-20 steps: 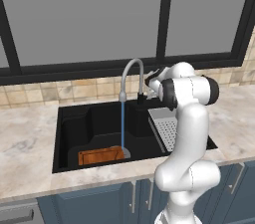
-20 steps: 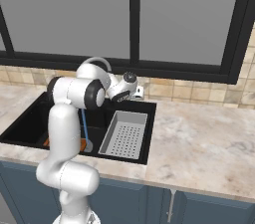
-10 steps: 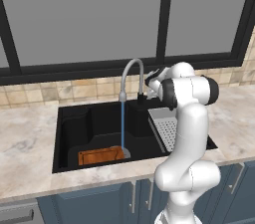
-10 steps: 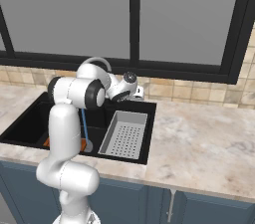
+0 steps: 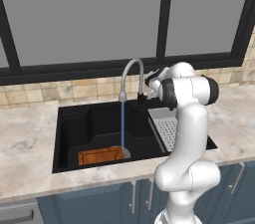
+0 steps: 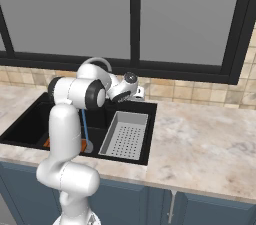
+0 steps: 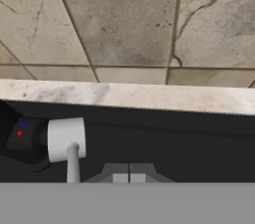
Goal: Turn on the sink faucet with hot water and rinse the cutting board for ten seconds, then turn off the faucet. Push the cutting board to reach the water if necessary.
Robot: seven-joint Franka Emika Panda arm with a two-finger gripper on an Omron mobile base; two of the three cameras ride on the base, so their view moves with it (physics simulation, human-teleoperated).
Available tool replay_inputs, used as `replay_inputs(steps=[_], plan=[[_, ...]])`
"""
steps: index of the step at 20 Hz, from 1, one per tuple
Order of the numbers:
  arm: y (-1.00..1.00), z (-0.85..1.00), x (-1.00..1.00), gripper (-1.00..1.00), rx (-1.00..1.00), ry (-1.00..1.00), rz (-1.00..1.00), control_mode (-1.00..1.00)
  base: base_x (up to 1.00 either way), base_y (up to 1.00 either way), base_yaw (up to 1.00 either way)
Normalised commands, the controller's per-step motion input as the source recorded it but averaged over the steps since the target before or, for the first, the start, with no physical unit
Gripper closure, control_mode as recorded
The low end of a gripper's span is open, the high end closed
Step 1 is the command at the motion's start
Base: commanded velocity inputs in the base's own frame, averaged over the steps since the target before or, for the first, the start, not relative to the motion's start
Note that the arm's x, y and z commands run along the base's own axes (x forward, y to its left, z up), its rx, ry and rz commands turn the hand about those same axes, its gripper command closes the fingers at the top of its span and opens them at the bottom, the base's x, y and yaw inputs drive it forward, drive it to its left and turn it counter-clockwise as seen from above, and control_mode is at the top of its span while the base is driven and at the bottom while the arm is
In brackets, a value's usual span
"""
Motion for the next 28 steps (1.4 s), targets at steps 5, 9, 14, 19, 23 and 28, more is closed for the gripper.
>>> replay_inputs(steps=[5, 9, 14, 19, 23, 28], plan=[[0.28, -0.19, -0.05, 1.00, 0.00, 0.00, 0.00, -1.00, 0.00, 0.00, 0.00], [0.31, -0.21, -0.06, 1.00, 0.00, 0.00, 0.00, -1.00, 0.00, 0.00, 0.00], [0.34, -0.24, -0.07, 1.00, 0.00, 0.00, 0.00, -1.00, 0.00, 0.00, 0.00], [0.38, -0.24, -0.05, 1.00, 0.00, 0.00, 0.00, -1.00, 0.00, 0.00, 0.00], [0.43, -0.25, -0.06, 1.00, 0.00, 0.00, 0.00, -1.00, 0.00, 0.00, 0.00], [0.52, -0.27, -0.03, 1.00, 0.00, 0.00, 0.01, -1.00, 0.00, 0.00, 0.00]])
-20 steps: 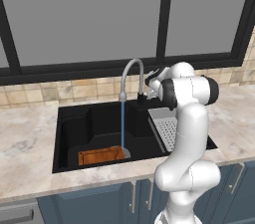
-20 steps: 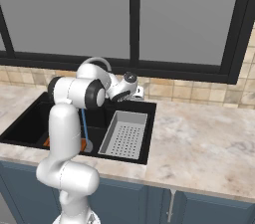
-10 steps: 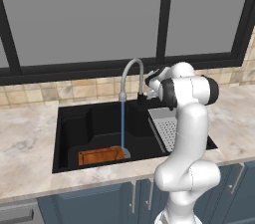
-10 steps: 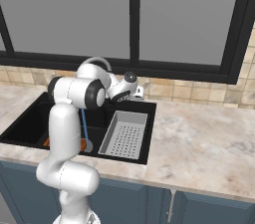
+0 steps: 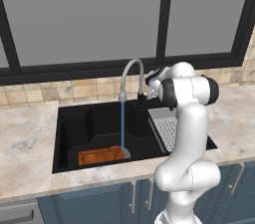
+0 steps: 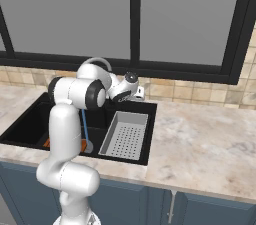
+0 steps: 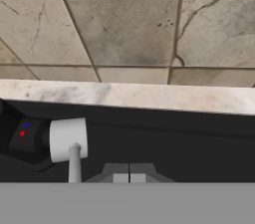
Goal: Turn on the sink faucet with hot water and rinse the cutting board for ten seconds, then turn off the faucet. Push the cutting board to reach the water if necessary.
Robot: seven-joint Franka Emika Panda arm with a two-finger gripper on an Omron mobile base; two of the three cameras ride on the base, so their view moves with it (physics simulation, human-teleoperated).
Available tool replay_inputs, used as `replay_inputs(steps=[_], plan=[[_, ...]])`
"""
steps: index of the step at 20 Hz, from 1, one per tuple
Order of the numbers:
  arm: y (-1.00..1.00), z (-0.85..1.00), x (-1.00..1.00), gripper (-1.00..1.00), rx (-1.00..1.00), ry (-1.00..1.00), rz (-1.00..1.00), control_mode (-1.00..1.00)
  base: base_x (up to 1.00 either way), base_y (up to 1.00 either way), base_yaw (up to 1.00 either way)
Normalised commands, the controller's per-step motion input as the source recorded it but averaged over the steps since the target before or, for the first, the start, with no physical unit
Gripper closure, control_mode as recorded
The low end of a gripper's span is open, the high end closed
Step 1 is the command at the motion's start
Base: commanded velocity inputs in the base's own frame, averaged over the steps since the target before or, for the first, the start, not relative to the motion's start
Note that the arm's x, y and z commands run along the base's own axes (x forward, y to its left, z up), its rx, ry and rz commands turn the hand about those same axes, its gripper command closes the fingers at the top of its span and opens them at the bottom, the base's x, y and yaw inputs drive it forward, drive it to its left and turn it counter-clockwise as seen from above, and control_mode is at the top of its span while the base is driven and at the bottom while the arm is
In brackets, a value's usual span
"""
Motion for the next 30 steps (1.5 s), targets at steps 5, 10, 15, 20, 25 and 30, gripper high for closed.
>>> replay_inputs(steps=[5, 10, 15, 20, 25, 30], plan=[[0.60, -0.29, 0.00, 1.00, -0.01, 0.01, 0.01, -1.00, 0.00, 0.00, 0.00], [0.65, -0.30, 0.00, 1.00, -0.02, 0.01, 0.01, -1.00, 0.00, 0.00, 0.00], [0.69, -0.29, 0.00, 1.00, -0.02, 0.01, 0.00, -1.00, 0.00, 0.00, 0.00], [0.69, -0.26, 0.00, 1.00, -0.02, 0.01, 0.00, -1.00, 0.00, 0.00, 0.00], [0.70, -0.22, 0.00, 1.00, -0.01, 0.01, 0.00, -1.00, 0.00, 0.00, 0.00], [0.69, -0.16, 0.00, 1.00, 0.00, 0.03, 0.00, -1.00, 0.00, 0.00, 0.00]])
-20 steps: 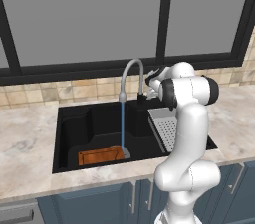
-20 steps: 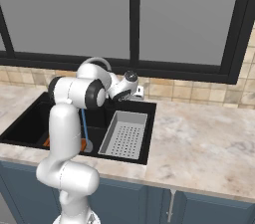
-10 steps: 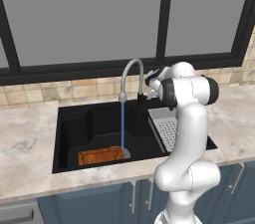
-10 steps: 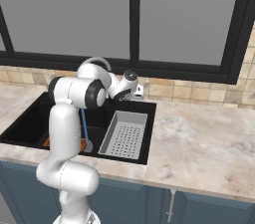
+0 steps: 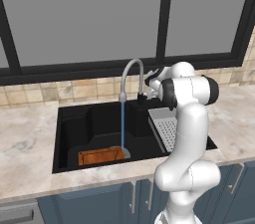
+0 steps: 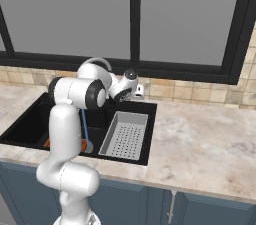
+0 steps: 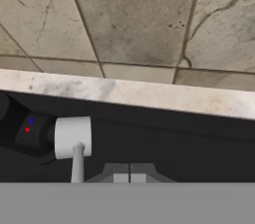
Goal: Turn on the sink faucet with hot water and rinse the cutting board for ten seconds, then turn off the faucet. Push the cutting board to reach the water if necessary.
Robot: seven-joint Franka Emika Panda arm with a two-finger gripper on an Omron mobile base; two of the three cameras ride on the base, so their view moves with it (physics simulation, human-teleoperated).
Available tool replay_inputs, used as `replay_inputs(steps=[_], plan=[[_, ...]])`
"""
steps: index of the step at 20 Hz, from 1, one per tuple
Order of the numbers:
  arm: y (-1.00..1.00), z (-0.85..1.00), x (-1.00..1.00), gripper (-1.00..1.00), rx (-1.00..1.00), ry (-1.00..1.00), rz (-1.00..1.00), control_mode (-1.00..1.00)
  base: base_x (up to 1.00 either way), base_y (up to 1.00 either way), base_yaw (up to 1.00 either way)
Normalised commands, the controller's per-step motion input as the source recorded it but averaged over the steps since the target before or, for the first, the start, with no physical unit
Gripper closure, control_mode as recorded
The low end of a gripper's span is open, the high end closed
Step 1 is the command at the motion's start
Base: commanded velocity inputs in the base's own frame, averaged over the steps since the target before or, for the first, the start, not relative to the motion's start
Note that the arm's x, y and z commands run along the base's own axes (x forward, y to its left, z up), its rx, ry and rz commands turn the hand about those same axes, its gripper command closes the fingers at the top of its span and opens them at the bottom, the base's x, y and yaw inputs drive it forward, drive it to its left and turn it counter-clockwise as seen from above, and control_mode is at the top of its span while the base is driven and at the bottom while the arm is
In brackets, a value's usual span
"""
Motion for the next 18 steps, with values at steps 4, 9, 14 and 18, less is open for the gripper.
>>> replay_inputs(steps=[4, 9, 14, 18], plan=[[0.72, -0.11, 0.00, 1.00, 0.00, 0.05, 0.00, -1.00, 0.00, 0.00, 0.00], [0.71, -0.10, 0.00, 1.00, 0.00, 0.04, 0.00, -1.00, 0.00, 0.00, 0.00], [0.69, -0.08, 0.00, 1.00, 0.00, 0.03, 0.00, -1.00, 0.00, 0.00, 0.00], [0.61, -0.05, 0.00, 1.00, 0.00, 0.01, 0.00, -1.00, 0.00, 0.00, 0.00]])
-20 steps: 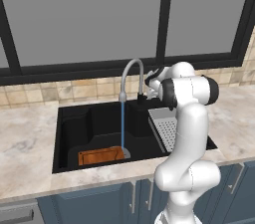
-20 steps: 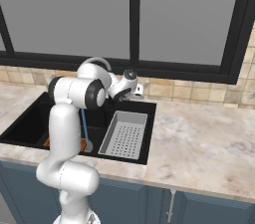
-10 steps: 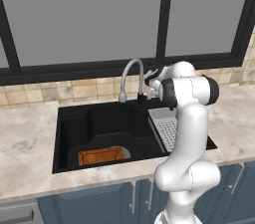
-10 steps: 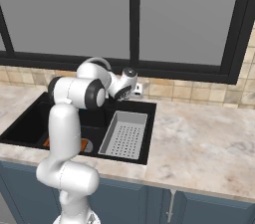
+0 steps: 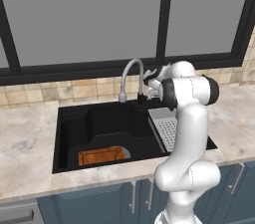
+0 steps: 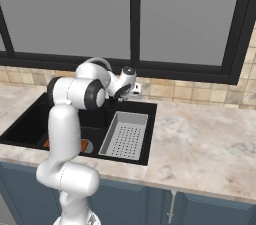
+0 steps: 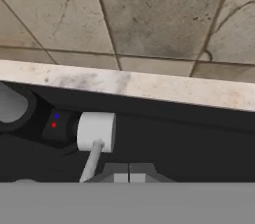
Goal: Turn on the sink faucet with hot water and rinse the cutting board for ten seconds, then turn off the faucet. Push the cutting board to reach the water if necessary.
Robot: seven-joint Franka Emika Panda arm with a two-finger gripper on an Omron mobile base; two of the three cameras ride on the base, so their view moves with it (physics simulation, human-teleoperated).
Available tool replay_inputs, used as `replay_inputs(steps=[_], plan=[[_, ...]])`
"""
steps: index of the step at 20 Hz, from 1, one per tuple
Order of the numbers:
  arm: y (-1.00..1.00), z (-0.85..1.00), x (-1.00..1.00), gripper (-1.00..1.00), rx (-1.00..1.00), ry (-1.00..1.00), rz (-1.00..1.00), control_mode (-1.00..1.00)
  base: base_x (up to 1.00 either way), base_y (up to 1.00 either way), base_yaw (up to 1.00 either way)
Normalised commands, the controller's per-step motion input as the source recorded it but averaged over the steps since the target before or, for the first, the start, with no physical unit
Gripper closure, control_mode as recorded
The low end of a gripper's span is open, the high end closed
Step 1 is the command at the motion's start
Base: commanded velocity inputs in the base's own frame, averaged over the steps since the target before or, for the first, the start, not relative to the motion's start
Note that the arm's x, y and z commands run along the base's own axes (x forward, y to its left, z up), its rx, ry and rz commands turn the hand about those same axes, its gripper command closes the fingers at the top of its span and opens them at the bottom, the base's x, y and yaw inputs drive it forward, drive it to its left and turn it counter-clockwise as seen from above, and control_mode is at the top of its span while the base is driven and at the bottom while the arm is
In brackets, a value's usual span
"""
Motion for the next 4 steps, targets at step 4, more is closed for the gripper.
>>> replay_inputs(steps=[4], plan=[[0.54, -0.04, 0.00, 1.00, 0.00, 0.00, 0.00, -1.00, 0.00, 0.00, 0.00]])
